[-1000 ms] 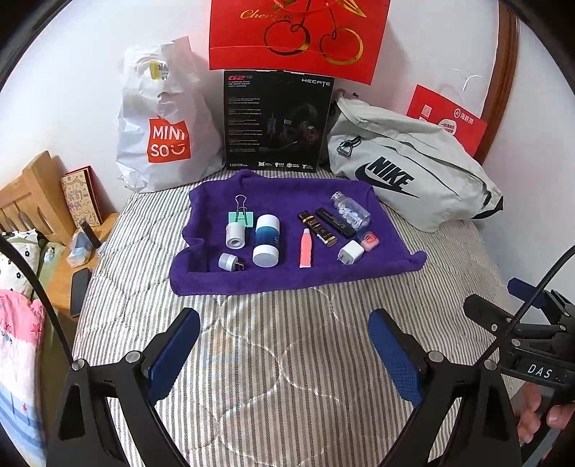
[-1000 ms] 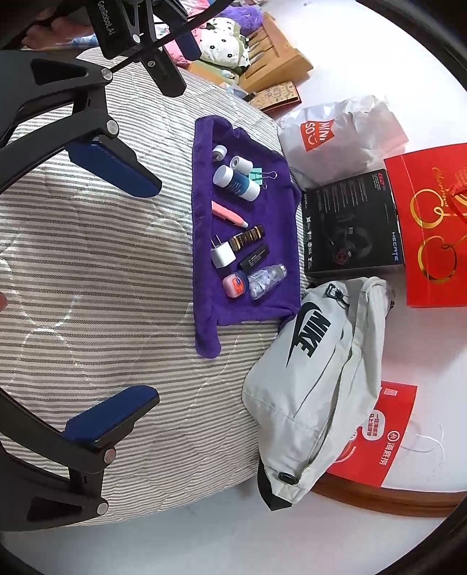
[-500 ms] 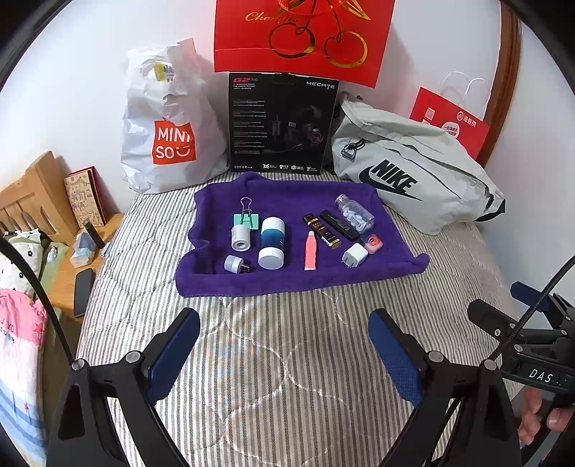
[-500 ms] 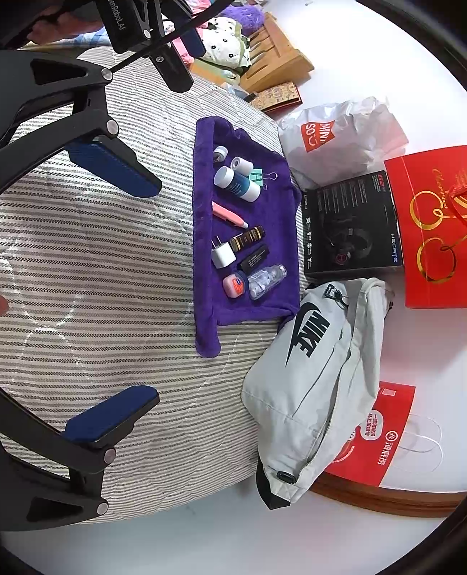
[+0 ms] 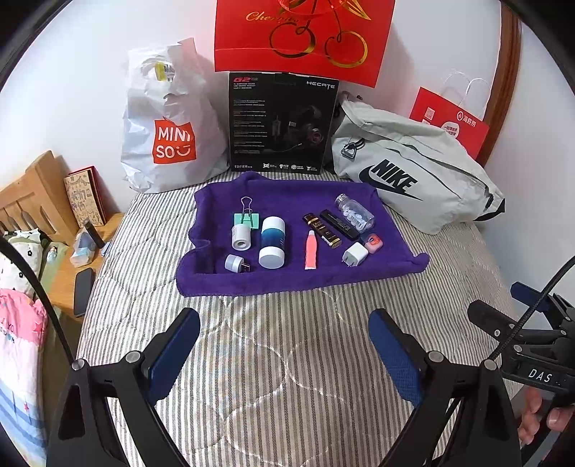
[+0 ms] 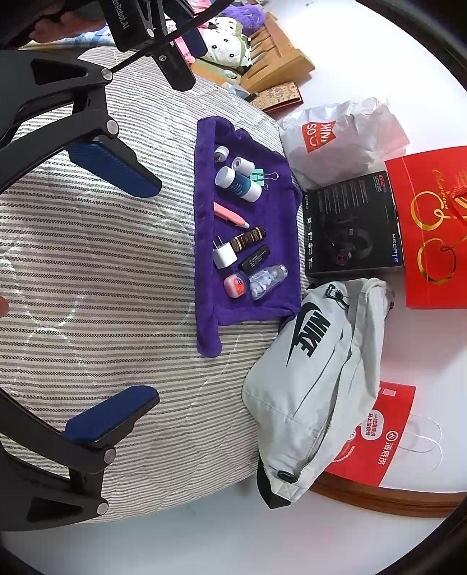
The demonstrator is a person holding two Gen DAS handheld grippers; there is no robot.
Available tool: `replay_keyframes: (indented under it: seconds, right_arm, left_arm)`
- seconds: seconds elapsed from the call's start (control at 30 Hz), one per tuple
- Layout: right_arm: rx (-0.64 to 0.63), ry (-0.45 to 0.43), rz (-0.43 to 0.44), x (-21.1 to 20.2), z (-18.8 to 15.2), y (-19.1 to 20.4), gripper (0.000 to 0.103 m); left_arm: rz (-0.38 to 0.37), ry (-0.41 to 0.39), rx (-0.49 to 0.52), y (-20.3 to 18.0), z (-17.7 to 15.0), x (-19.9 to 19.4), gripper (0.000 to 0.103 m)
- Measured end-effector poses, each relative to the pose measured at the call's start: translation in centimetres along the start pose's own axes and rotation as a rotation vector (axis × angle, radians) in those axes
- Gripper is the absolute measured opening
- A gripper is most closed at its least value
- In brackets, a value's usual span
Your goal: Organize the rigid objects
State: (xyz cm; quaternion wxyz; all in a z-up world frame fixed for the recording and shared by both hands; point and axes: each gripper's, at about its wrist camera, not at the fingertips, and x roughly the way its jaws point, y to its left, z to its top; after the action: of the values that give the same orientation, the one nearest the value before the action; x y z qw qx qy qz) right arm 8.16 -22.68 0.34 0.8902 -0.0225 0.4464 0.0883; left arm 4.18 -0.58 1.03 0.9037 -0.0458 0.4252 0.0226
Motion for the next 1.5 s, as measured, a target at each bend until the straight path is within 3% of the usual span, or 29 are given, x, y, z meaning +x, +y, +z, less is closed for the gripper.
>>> replay_keyframes:
  seconds: [1.5]
  right_arm:
    - [-0.001,-0.003,-0.007,-0.58,-0.16,-0.25,0.103]
  left_arm:
    - [-0.001,0.002,0.016,0.05,-0.21,-0.15,0.095]
